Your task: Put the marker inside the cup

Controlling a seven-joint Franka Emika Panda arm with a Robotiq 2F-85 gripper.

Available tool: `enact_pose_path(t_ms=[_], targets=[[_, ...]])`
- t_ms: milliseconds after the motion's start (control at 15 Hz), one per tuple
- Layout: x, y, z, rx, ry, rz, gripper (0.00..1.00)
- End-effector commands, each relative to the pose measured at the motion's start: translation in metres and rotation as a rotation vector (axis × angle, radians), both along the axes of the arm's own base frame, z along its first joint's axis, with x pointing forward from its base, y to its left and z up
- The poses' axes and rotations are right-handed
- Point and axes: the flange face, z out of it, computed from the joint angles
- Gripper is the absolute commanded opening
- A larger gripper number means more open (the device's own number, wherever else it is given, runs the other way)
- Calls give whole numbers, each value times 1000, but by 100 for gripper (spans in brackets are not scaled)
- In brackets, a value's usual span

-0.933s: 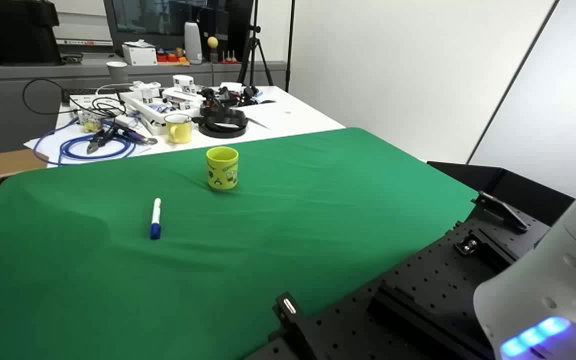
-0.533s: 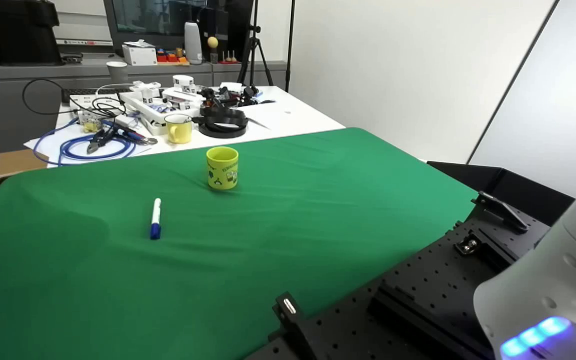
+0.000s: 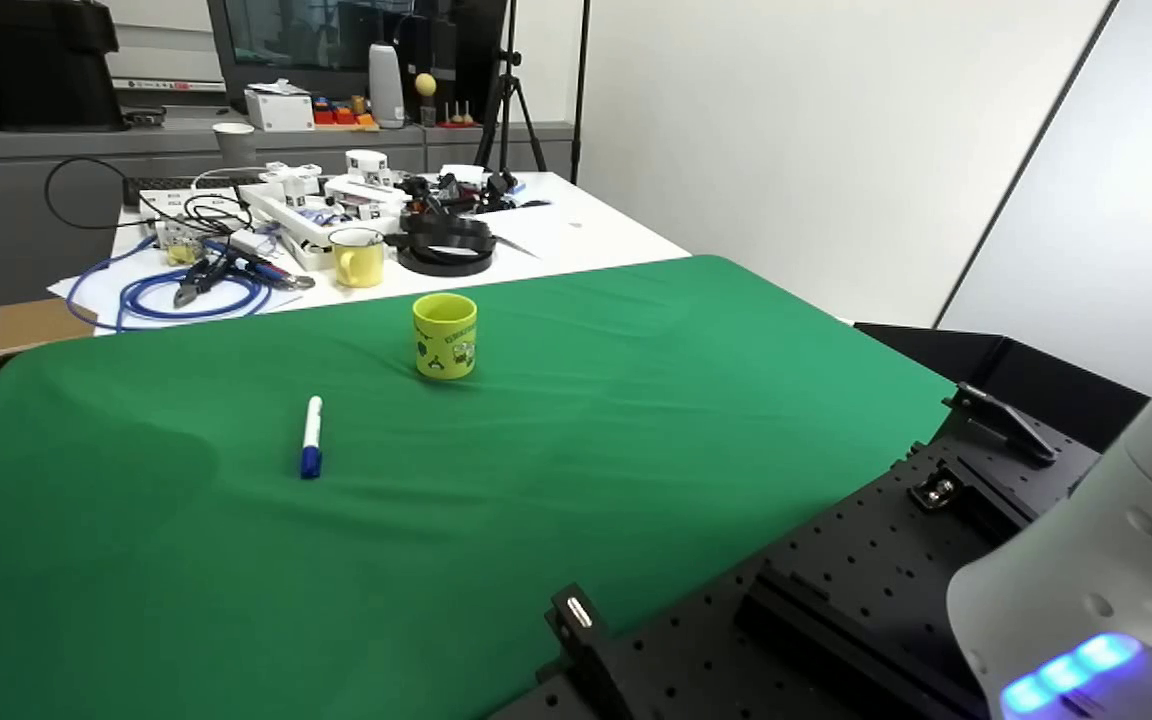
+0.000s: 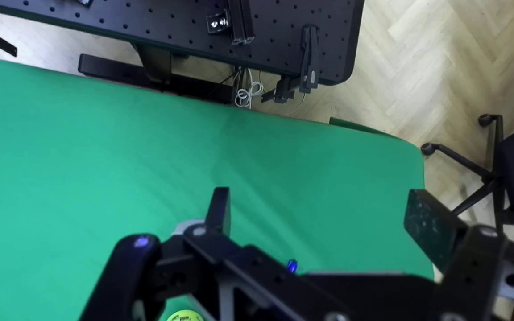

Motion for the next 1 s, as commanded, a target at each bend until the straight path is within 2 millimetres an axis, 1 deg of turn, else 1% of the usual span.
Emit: enact_pose_path(t_ms=[0,67,200,333,467,667,800,867,933], targets=[[41,-11,-17,-23,-64,-61,100],[56,-15,-25,-19,-83,-80,100],[100,-25,-50,-23,-128,-135,100],[133,-25,-73,-32,-134,-214,100],[167,-19,-100,-38,-117,-253,100],[216,3,-134,-52,-82,-277,100],[241,24,-153,-64,-54,-274,100],[250,35,-163,-76,-23,-248,100],[222,17,-155,-48,-67,-237,100]])
